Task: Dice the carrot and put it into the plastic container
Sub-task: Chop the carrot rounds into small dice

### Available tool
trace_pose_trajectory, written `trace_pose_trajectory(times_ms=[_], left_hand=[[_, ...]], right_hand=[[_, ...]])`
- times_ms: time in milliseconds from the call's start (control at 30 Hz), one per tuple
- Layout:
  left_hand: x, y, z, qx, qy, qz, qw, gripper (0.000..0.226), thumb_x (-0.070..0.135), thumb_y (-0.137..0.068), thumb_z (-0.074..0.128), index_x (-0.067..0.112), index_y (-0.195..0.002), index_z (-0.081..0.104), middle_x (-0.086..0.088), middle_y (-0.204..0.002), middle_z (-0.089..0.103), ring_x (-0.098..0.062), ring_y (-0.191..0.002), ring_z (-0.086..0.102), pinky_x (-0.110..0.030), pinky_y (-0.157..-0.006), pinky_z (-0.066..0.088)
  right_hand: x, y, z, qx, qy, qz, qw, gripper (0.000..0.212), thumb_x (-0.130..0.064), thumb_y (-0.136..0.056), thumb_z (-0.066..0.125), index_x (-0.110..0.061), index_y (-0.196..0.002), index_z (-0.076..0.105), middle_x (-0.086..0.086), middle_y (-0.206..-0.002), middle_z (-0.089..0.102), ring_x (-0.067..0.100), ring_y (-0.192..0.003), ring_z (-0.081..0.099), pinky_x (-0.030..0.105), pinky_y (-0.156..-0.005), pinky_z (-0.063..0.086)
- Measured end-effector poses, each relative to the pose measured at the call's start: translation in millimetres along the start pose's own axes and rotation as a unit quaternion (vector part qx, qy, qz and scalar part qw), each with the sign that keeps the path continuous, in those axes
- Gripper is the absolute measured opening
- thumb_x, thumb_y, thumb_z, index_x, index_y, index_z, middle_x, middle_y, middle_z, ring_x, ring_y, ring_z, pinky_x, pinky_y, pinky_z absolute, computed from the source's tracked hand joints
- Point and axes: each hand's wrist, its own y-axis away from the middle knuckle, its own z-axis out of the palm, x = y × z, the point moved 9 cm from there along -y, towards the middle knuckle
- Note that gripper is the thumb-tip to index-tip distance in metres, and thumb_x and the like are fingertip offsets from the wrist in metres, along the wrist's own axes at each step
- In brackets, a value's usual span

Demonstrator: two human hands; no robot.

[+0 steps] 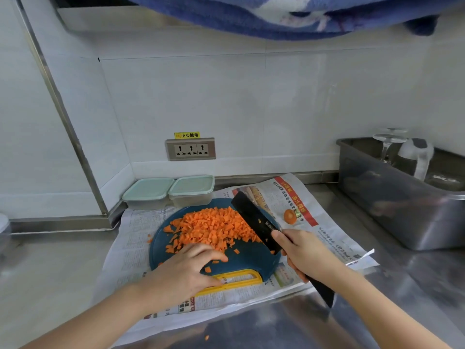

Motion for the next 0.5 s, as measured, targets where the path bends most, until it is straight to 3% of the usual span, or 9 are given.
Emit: trace_pose_trajectory(times_ms=[133, 233, 300, 400, 467, 500], left_hand=[[3.3, -6.0, -3.1, -0.008, -0.05, 0.037, 0.998, 0.007, 0.041, -0.082, 0.071, 0.042, -0.089, 0.071, 0.011, -0.117, 0.053, -0.01, -0.113, 0.043, -0.025, -0.087, 0.048], [6.3, -5.2, -4.3, 0.005, -0.054, 0.034, 0.998, 0.019, 0.042, -0.09, 0.053, 0.036, -0.088, 0.071, 0.012, -0.113, 0.056, -0.008, -0.113, 0.044, -0.026, -0.09, 0.049], [-4.6, -5.6, -14.4, 0.051, -0.022, -0.018, 0.998, 0.03, 0.044, -0.09, 0.044, 0.034, -0.087, 0.072, 0.013, -0.11, 0.059, -0.004, -0.112, 0.044, -0.024, -0.097, 0.043], [-39.7, -5.5, -29.9, 0.124, -0.004, -0.138, 0.983, 0.017, 0.032, -0.083, 0.062, 0.025, -0.089, 0.076, 0.007, -0.104, 0.068, -0.008, -0.105, 0.05, -0.033, -0.093, 0.05], [-55.2, -7.7, -31.0, 0.139, -0.001, -0.211, 0.968, 0.023, 0.017, -0.081, 0.071, 0.016, -0.104, 0.073, -0.002, -0.117, 0.067, -0.018, -0.111, 0.057, -0.046, -0.092, 0.053], [-57.4, -10.2, -30.5, 0.133, 0.021, -0.242, 0.961, 0.033, 0.015, -0.087, 0.065, 0.014, -0.12, 0.064, -0.004, -0.134, 0.056, -0.02, -0.124, 0.05, -0.047, -0.102, 0.044]], right_hand=[[-3.2, 5.3, -3.6, 0.002, 0.001, 0.001, 1.0, 0.039, -0.043, -0.101, 0.036, -0.012, -0.085, 0.054, 0.001, -0.053, 0.047, 0.009, -0.032, 0.043, 0.02, -0.036, 0.036], [-6.2, 10.0, -6.8, 0.009, -0.004, 0.009, 1.0, 0.04, -0.042, -0.101, 0.037, -0.008, -0.088, 0.055, 0.001, -0.056, 0.046, 0.005, -0.03, 0.041, 0.018, -0.036, 0.036], [-5.9, 12.3, -8.7, 0.011, -0.016, 0.018, 1.0, 0.039, -0.042, -0.1, 0.037, -0.01, -0.084, 0.053, 0.001, -0.055, 0.047, 0.005, -0.03, 0.041, 0.019, -0.036, 0.037], [-1.9, 13.8, -7.8, -0.003, -0.072, 0.05, 0.996, 0.043, -0.044, -0.1, 0.037, -0.008, -0.083, 0.052, 0.002, -0.051, 0.049, 0.012, -0.034, 0.044, 0.022, -0.037, 0.04], [2.0, 14.6, -1.5, -0.026, -0.155, 0.103, 0.982, 0.049, -0.049, -0.099, 0.036, -0.006, -0.079, 0.052, 0.004, -0.05, 0.05, 0.015, -0.037, 0.045, 0.023, -0.039, 0.041], [2.3, 16.2, 3.9, -0.044, -0.2, 0.137, 0.969, 0.053, -0.052, -0.098, 0.036, -0.007, -0.077, 0.053, 0.004, -0.05, 0.05, 0.016, -0.038, 0.044, 0.023, -0.04, 0.04]])
